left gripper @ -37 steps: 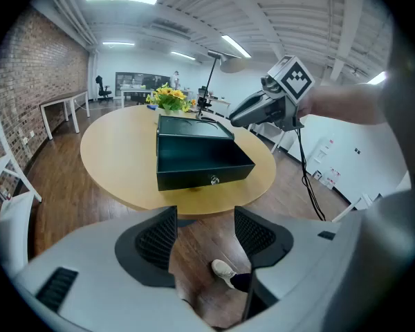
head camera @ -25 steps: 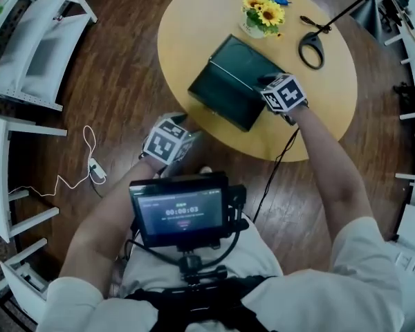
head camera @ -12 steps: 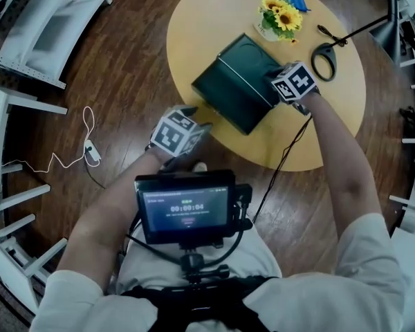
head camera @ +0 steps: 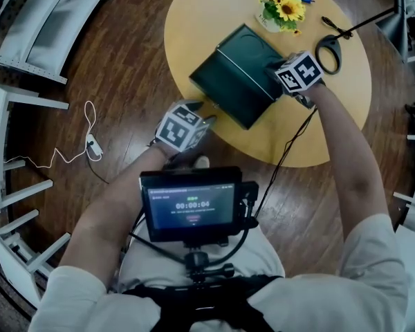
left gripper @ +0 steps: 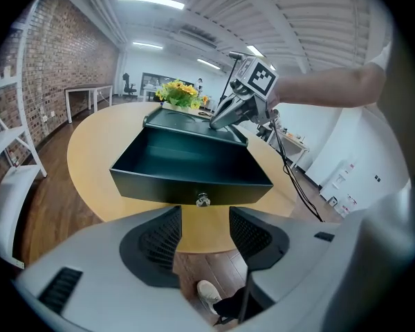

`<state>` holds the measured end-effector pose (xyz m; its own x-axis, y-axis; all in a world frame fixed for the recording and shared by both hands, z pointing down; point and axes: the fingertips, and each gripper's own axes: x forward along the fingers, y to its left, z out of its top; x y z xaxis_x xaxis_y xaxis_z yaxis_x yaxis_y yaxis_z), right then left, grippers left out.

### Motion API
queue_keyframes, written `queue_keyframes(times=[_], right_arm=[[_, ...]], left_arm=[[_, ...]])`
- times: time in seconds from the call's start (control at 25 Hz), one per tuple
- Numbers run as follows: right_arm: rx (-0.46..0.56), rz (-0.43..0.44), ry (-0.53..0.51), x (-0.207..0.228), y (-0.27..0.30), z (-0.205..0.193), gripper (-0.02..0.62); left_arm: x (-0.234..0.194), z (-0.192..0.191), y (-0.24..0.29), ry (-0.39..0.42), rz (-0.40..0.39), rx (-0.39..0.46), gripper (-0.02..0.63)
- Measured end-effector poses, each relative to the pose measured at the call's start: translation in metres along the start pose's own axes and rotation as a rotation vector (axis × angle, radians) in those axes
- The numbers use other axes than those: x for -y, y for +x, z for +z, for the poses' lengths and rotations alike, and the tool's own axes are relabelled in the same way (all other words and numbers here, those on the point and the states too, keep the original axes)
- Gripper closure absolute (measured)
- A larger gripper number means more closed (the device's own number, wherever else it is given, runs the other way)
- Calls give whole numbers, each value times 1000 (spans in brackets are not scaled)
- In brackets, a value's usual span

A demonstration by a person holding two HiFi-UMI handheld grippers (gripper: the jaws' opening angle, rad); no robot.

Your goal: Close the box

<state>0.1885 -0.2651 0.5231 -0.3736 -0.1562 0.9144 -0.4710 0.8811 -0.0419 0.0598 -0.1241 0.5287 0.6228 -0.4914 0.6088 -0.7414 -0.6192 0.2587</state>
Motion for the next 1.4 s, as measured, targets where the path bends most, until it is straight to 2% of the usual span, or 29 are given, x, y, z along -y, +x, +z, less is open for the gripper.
queue_keyframes(times=[0.4, 0.52, 0.68, 0.72, 0.8, 1.4], right_arm=[[23, -17, 17, -15, -4, 10, 589], [22, -20, 18, -18, -6, 13, 589], [27, -17, 27, -21, -7, 14, 589], [31, -16, 31, -22, -8, 15, 589], [37, -16, 37, -23, -8, 17, 589], [27, 20, 44, -28, -11, 16, 589]], left_arm=[[-3, -6, 10, -1, 31, 16, 393], [-5, -3, 11, 8, 51, 23, 449], [-6, -6, 11, 10, 58, 21, 469], [-6, -7, 10, 12, 61, 25, 516], [-6, -6, 8, 17, 65, 35, 538], [1, -6, 6, 45, 56, 23, 543]])
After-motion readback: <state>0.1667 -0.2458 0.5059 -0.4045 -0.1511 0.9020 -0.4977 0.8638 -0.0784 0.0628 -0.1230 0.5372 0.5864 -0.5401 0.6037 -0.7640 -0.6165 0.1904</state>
